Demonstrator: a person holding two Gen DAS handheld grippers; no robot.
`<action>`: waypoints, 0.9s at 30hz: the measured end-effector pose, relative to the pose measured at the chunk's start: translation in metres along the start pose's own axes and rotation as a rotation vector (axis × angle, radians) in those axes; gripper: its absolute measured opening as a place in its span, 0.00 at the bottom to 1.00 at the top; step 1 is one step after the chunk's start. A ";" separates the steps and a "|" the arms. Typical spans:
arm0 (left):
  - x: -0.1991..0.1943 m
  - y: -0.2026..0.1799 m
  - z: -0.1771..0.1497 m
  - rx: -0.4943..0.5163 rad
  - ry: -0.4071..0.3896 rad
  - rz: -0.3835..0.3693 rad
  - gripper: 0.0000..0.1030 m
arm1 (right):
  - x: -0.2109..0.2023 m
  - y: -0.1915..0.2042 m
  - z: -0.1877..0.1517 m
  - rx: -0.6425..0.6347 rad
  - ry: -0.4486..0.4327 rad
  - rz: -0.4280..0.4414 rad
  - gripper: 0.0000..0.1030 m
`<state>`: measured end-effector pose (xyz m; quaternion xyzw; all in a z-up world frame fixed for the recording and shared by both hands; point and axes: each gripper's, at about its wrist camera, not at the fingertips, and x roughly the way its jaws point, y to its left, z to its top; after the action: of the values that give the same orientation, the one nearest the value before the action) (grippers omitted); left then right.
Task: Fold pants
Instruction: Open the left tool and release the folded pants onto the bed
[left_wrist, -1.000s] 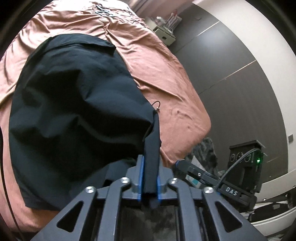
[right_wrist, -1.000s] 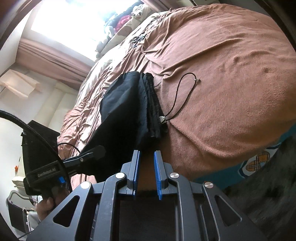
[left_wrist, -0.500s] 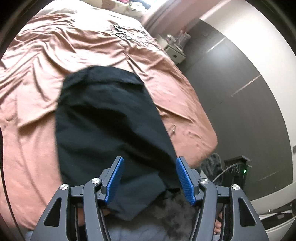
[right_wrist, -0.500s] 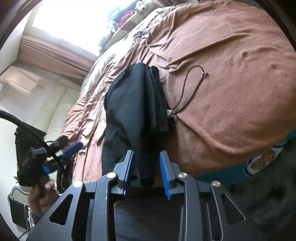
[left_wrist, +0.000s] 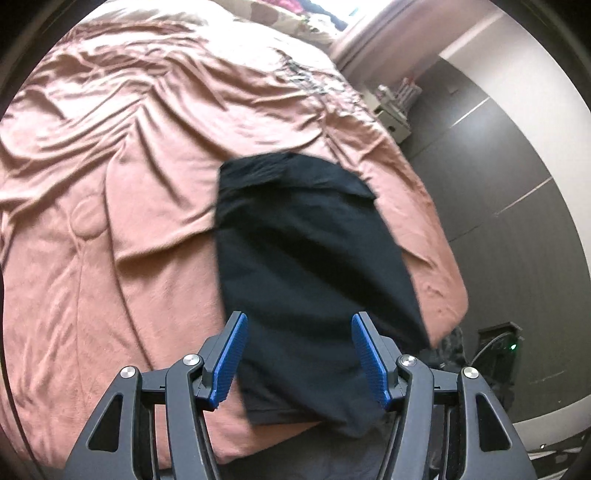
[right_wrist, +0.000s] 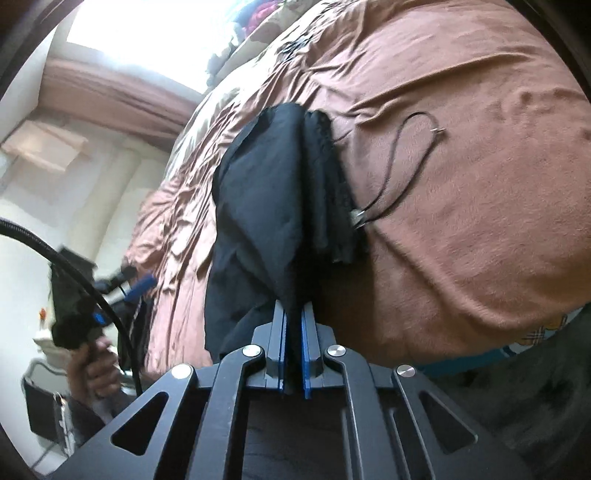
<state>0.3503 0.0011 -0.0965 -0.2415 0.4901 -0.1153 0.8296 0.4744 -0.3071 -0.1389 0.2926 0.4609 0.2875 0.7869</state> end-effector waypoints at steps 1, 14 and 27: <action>0.006 0.006 -0.002 -0.010 0.011 0.003 0.59 | 0.001 -0.005 0.002 0.010 0.005 -0.010 0.03; 0.055 0.039 -0.015 -0.092 0.102 -0.008 0.53 | -0.017 0.010 0.029 -0.058 -0.021 -0.077 0.04; 0.070 0.054 -0.002 -0.148 0.109 -0.036 0.49 | 0.034 0.034 0.077 -0.151 0.028 -0.093 0.28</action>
<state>0.3804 0.0166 -0.1775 -0.3043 0.5370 -0.1068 0.7795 0.5511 -0.2746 -0.1022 0.2067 0.4618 0.2888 0.8127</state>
